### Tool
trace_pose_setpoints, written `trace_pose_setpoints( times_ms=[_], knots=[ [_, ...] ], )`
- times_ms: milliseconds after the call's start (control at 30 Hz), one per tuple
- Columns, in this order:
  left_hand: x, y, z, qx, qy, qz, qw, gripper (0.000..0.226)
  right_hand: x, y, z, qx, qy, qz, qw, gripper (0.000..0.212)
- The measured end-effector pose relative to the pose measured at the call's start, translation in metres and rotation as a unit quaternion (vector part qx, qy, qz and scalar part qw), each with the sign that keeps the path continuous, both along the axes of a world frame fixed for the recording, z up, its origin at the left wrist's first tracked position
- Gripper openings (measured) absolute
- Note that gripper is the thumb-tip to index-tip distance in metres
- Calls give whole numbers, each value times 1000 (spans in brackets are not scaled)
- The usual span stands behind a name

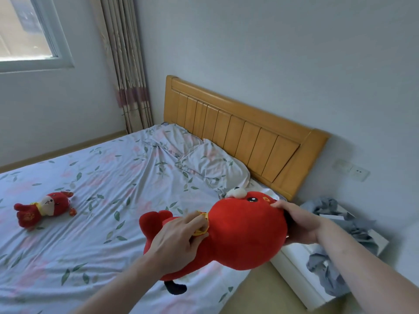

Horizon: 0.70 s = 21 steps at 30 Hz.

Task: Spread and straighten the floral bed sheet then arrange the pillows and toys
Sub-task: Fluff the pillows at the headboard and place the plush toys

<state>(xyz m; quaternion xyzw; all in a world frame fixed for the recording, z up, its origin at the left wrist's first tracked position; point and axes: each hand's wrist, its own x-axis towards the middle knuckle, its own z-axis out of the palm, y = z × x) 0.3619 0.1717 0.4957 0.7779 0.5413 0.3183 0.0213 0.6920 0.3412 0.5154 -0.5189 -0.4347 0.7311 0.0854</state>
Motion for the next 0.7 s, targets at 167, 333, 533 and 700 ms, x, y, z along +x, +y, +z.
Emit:
trace_pose_setpoints(
  times_ms=[167, 333, 533, 700],
  knots=[
    [40, 27, -15, -31, 10, -24, 999, 20, 19, 33, 7, 8, 37, 81, 996, 60],
    [66, 74, -37, -75, 39, -68, 994, 33, -6, 71, 6, 85, -142, 48, 985, 107],
    [88, 150, -104, -199, 57, -84, 975, 20, -2, 130, -30, 201, -243, -45, 948, 111],
    [94, 240, -120, -301, 35, -90, 949, 25, 18, 192, -42, 386, -303, -46, 870, 67]
  ],
)
